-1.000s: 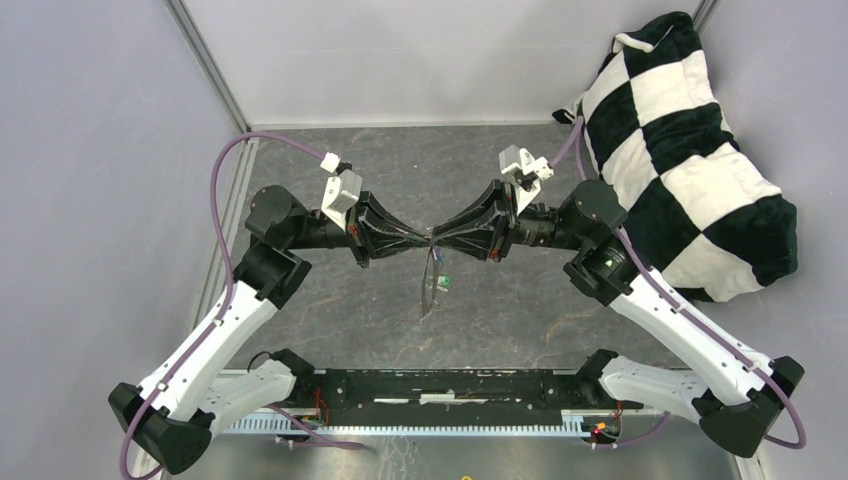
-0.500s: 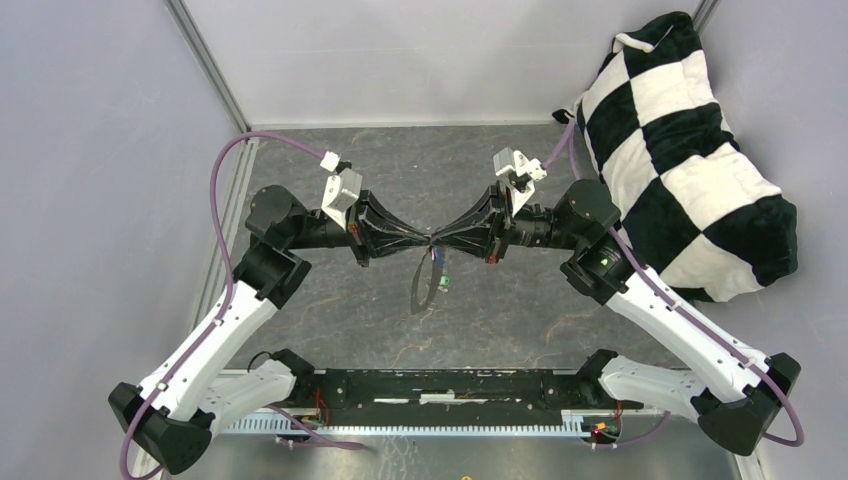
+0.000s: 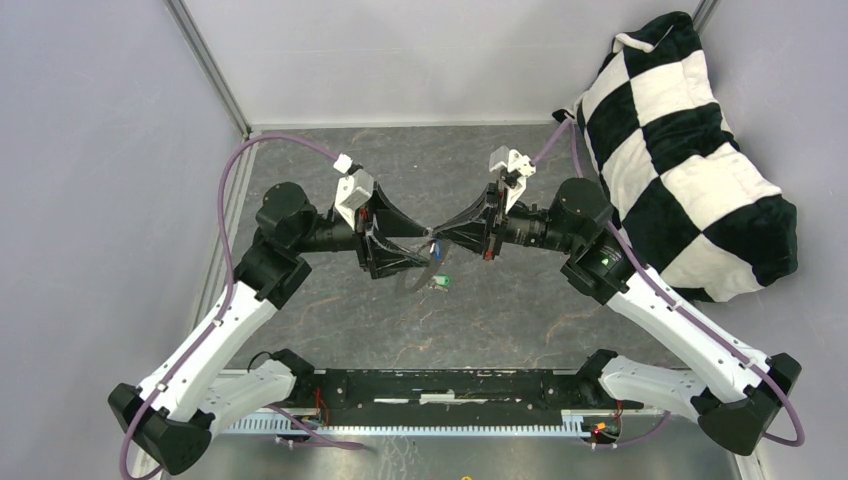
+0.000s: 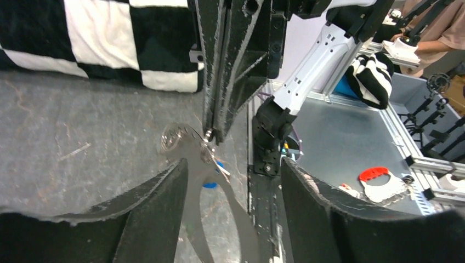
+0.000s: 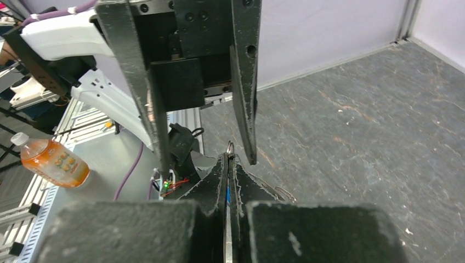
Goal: Put the keys on the keyring
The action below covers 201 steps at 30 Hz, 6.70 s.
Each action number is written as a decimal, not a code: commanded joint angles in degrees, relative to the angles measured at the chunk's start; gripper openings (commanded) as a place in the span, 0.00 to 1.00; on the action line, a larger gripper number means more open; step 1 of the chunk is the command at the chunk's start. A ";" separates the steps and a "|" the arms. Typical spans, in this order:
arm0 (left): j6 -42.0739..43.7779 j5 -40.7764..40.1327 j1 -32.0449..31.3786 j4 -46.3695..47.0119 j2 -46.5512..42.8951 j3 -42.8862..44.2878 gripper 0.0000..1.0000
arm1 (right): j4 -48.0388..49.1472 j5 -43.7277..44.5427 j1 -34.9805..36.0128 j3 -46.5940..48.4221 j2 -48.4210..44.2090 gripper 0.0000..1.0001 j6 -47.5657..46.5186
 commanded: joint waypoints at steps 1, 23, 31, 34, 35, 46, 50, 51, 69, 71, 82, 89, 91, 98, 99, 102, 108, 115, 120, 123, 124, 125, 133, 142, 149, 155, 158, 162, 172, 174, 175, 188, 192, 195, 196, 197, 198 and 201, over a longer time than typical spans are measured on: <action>1.08 0.54 -0.11 -6.41 -2.06 0.50 0.71 | 0.36 3.48 0.02 2.89 -1.08 0.00 -1.52; 41.03 -7.30 -2.06 -18.58 -1.83 -3.14 0.02 | 3.64 3.43 0.01 1.07 -0.38 0.01 2.27; 77.56 -15.35 -2.21 -13.44 -5.72 -7.33 0.02 | 0.57 1.68 0.09 -0.14 -3.01 0.32 4.16; 95.25 -16.74 -2.22 -7.88 -7.49 -11.38 0.02 | -2.56 3.51 0.03 -1.19 -5.71 0.45 2.93; 99.74 -16.57 -2.18 -6.11 -7.82 -12.47 0.02 | -4.76 4.72 0.03 -1.77 -6.91 0.46 2.32; 142.66 -4.19 -2.14 0.49 -8.66 -18.27 0.02 | -15.68 18.67 0.02 -2.15 -7.71 0.73 -1.81; 154.43 -0.27 -2.14 -0.40 -8.39 -18.82 0.02 | -16.68 21.96 -0.11 -2.21 -6.08 0.79 -1.38; 156.18 0.42 -2.14 -0.73 -8.26 -18.73 0.02 | -16.28 22.32 -0.25 -2.28 -6.01 0.80 -1.12; 165.84 0.31 -2.07 0.08 -9.52 -19.50 0.02 | 14.77 0.08 -2.47 -15.22 -8.28 0.47 16.08; 166.13 -0.17 -2.05 -1.58 -9.97 -20.05 0.02 | 17.78 -0.84 -2.44 -15.62 -8.15 0.30 17.17; 154.68 -7.92 -2.12 -22.44 -13.87 -20.18 1.00 | 12.52 -1.55 -2.74 -12.15 -6.80 0.00 7.63; 124.64 -9.29 -2.18 -46.90 -13.36 -10.23 1.00 | -8.78 3.18 -2.77 -4.97 -5.53 0.01 -15.70; 113.42 -6.67 -2.14 -51.29 -12.17 -7.08 1.00 | -11.26 4.61 -2.71 -4.68 -5.57 0.00 -19.84; 50.05 -6.40 -2.06 -22.53 -6.54 -2.24 1.00 | -13.44 3.04 -2.72 -4.77 -6.09 0.01 -26.32; 45.48 -6.37 -2.06 -19.32 -5.83 -2.28 1.00 | -13.54 2.51 -2.72 -4.89 -6.01 0.01 -26.43; 37.67 -5.70 -2.06 -16.62 -2.34 -0.66 0.99 | -13.38 0.54 -2.82 -5.55 -5.81 0.01 -26.24; 33.27 -3.66 -2.11 -13.98 2.34 1.87 0.90 | -12.14 -2.15 -2.69 -8.29 -5.22 0.01 -25.40; 31.69 2.33 -2.14 -15.98 6.18 3.78 0.67 | -10.54 -3.69 -2.54 -9.04 -3.79 0.01 -24.53; 29.01 5.42 -2.19 -16.15 7.81 3.90 0.44 | -9.44 -3.57 -2.40 -9.76 -3.02 0.01 -24.09; 29.36 5.46 -2.09 -16.76 7.90 4.05 0.36 | -8.83 -3.38 -2.42 -10.39 -3.02 0.01 -23.91; 29.27 5.40 -2.05 -16.62 7.87 3.97 0.33 | -8.49 -3.41 -2.30 -10.76 -3.16 0.01 -23.82; 28.49 5.40 -2.10 -16.09 7.71 3.96 0.30 | -8.29 -3.37 -2.32 -11.14 -3.23 0.01 -23.73; 23.57 6.21 -2.12 -12.84 7.32 3.84 0.14 | -6.95 -2.78 -2.39 -12.87 -3.51 0.01 -23.06; 21.60 5.52 -2.07 -10.88 6.48 3.34 0.06 | -5.19 -3.59 -2.23 -14.23 -4.24 0.11 -21.66; 31.80 10.77 -2.06 -20.25 6.26 5.10 0.02 | -8.28 -3.55 -2.33 -10.22 -6.25 0.36 -25.13; 36.98 19.18 -2.08 -29.84 8.22 8.54 0.02 | -13.13 -8.02 -2.36 -3.82 -6.92 0.48 -31.76; 36.60 20.79 -2.05 -30.24 7.92 8.23 0.02 | -16.02 -10.10 -2.31 -0.17 -6.43 0.50 -35.41; 36.15 23.17 -2.05 -31.08 8.11 8.00 0.02 | -16.80 -12.05 -2.34 4.56 -5.20 0.51 -38.74; 35.32 26.18 -2.15 -31.18 8.32 8.43 0.02 | -23.18 -21.27 -2.35 11.97 1.83 0.54 -51.22; 35.16 26.43 -2.16 -31.19 8.44 8.44 0.02 | -23.33 -23.75 -2.33 12.98 3.78 0.53 -51.42; 35.05 26.51 -2.17 -31.18 8.57 8.44 0.02 | -22.54 -25.40 -2.35 13.01 4.36 0.53 -51.04; 35.43 26.57 -2.18 -31.22 8.69 9.04 0.02 | -14.48 -34.62 -2.26 9.16 4.63 0.53 -45.58; 35.31 26.52 -2.17 -31.32 9.11 9.56 0.02 | -15.46 -35.14 -1.63 9.22 5.73 0.54 -45.67; 35.33 26.52 -2.15 -31.33 9.28 9.84 0.02 | -15.81 -35.21 -1.29 9.49 6.96 0.53 -45.83; 35.29 26.52 -2.15 -31.32 9.23 9.91 0.02 | -16.03 -35.25 -0.92 9.69 7.38 0.53 -45.87; 35.27 26.52 -2.15 -31.33 9.28 9.93 0.02 | -16.32 -35.23 -0.59 9.89 7.60 0.52 -46.08; 35.27 26.46 -2.14 -31.33 9.28 10.00 0.02 | -16.68 -35.19 -0.23 10.02 7.80 0.52 -46.51; 35.25 26.43 -2.16 -31.28 9.27 10.10 0.02 | -17.30 -34.59 0.73 10.10 8.14 0.52 -47.27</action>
